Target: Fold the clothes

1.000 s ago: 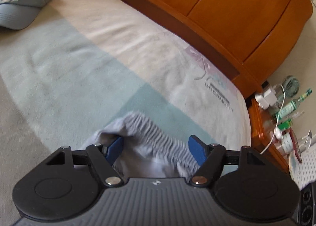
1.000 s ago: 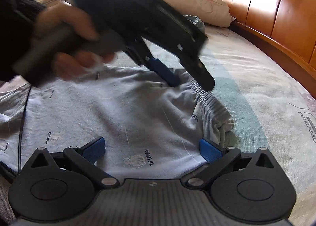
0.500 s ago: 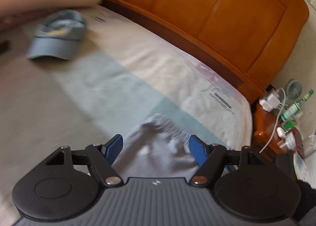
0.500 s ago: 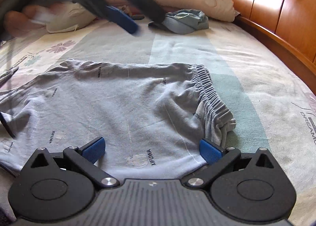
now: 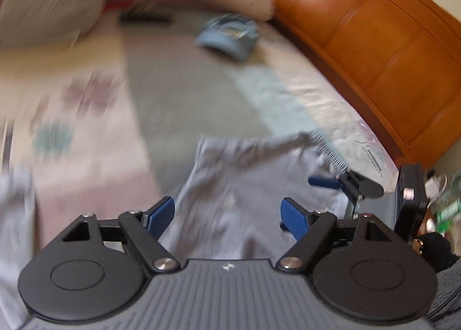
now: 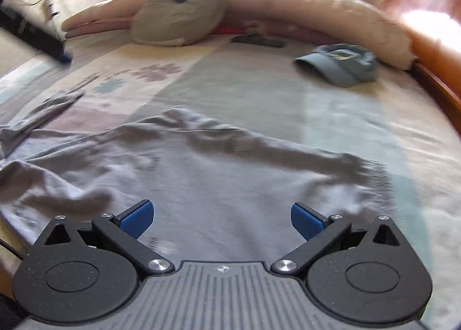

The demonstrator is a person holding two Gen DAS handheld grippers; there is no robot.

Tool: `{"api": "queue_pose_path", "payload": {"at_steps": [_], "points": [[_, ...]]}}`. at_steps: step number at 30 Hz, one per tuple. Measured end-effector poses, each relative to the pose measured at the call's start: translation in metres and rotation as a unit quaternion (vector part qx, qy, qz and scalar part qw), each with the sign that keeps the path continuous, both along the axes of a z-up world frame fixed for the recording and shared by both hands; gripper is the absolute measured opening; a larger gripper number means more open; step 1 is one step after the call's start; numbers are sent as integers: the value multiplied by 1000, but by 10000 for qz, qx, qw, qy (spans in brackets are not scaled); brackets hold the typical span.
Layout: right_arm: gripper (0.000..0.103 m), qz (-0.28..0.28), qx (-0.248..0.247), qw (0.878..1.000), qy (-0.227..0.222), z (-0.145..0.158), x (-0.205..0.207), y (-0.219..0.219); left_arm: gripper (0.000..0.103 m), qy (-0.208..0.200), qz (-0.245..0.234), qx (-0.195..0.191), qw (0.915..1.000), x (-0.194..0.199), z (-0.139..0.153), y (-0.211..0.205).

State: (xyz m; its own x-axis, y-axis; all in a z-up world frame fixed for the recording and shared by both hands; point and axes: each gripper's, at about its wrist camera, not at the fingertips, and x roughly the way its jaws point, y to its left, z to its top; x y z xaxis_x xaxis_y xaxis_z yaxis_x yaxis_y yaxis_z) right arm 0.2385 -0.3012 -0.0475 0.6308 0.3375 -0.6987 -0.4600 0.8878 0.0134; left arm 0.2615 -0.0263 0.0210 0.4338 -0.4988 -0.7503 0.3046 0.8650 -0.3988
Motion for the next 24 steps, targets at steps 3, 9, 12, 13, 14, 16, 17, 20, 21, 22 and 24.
{"api": "queue_pose_path", "payload": {"at_steps": [3,9,12,13,14,16,17,20,21,22,24], "points": [[103,239,39,9994,235,-8,3,17,80,501,477,-398,9968,-22,-46,19],[103,422,-248,9980,411,-18,-4,39,80,636,838,-993,9895,-50,-76,51],[103,312,-302,9979,474,-18,-3,43,80,507,819,-864,9916,-49,-64,58],[103,259,-305,9980,488,-18,-3,44,80,419,752,-746,9935,-47,-57,62],[103,196,-305,9982,487,-18,-4,45,80,331,685,-628,9951,-45,-51,65],[103,71,-304,9983,485,-19,-6,47,80,133,598,-363,9975,-41,-37,75],[103,8,-303,9984,483,-19,-6,47,81,23,579,-218,9981,-39,-30,82],[103,-180,-302,9982,480,-20,-9,50,81,-131,929,-44,9956,-32,-20,116],[103,-241,-300,9982,470,-20,-9,51,81,-182,1045,14,9944,-30,-16,128],[103,-299,-296,9981,446,-20,-11,52,80,-233,1162,72,9929,-28,-12,140],[103,-393,-296,9978,443,-21,-11,54,80,-248,1457,21,9890,-24,-14,166]]}}
